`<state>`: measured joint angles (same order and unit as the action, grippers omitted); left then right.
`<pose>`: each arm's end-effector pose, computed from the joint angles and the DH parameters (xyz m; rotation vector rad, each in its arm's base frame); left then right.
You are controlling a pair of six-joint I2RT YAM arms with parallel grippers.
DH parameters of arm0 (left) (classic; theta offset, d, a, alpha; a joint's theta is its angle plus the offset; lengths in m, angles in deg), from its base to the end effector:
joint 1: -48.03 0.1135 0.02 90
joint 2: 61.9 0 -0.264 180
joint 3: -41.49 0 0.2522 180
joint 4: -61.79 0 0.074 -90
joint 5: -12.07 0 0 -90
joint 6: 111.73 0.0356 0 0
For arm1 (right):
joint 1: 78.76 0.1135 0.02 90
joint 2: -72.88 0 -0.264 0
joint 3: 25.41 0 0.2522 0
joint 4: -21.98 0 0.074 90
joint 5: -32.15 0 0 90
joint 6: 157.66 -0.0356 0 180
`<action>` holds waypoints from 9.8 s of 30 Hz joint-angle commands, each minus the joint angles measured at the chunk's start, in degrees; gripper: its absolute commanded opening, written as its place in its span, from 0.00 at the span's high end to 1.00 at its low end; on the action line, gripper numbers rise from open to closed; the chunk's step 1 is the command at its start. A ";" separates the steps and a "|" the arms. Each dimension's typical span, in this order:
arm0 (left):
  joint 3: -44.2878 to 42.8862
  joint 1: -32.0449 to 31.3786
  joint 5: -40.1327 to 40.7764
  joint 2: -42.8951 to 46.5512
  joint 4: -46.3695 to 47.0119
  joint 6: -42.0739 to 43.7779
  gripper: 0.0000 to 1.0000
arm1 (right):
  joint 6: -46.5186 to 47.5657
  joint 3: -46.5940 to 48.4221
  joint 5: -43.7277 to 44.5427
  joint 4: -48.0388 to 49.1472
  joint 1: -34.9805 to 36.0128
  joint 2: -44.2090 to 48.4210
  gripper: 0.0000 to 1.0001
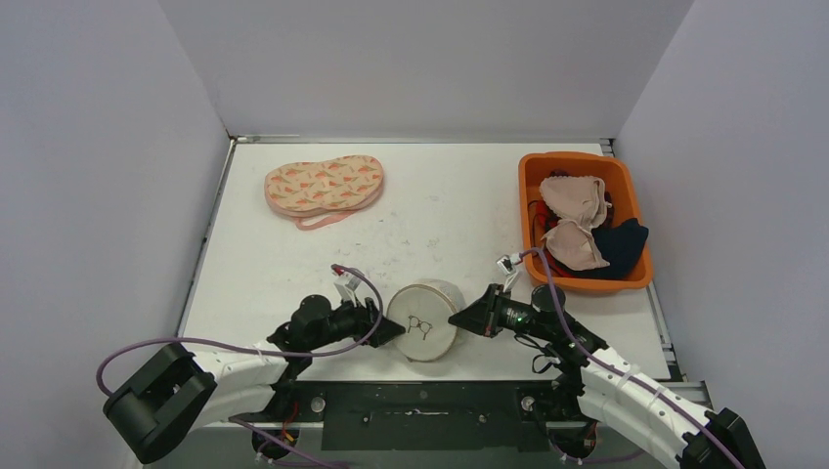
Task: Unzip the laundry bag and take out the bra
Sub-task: Unzip the laundry bag at the center of the board.
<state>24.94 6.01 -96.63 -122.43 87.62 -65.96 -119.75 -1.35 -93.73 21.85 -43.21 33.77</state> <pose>0.1216 -0.1249 0.1347 0.2087 2.0916 -1.2846 0.1164 0.1088 0.1876 -0.2085 2.1120 1.5722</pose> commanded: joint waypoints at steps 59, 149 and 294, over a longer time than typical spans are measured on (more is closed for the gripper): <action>-21.58 -5.57 39.97 26.32 -55.82 -49.45 1.00 | 10.13 19.49 48.54 11.94 36.19 -26.75 0.38; -30.52 -6.11 38.73 21.60 -62.53 -46.61 1.00 | 17.76 31.10 89.38 -23.96 42.59 -26.81 0.41; -38.98 -0.75 -6.64 -15.05 -20.46 -15.84 1.00 | 23.46 11.14 63.57 -1.95 43.25 -12.61 0.95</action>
<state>-6.75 5.22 -91.80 -131.92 57.57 -90.05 -93.28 10.30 -35.35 17.54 -0.98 20.98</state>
